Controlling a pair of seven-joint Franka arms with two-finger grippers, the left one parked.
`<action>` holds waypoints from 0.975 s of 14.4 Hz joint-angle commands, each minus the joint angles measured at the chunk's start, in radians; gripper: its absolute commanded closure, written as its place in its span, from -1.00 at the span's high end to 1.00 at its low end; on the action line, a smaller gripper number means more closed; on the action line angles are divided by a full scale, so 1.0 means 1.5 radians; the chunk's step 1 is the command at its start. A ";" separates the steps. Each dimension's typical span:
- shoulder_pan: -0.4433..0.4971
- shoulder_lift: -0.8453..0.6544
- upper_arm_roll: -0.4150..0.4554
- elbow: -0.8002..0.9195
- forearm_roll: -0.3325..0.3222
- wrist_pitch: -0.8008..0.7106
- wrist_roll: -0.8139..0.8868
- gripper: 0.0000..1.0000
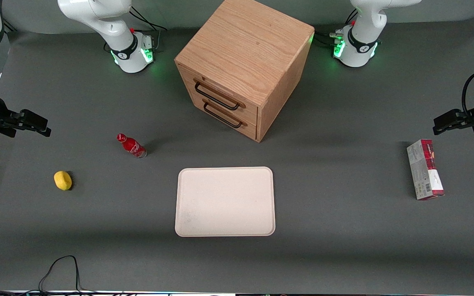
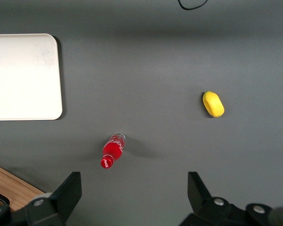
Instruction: Open upper drawer
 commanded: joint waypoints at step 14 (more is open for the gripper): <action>0.140 0.035 0.021 0.064 0.001 -0.021 -0.003 1.00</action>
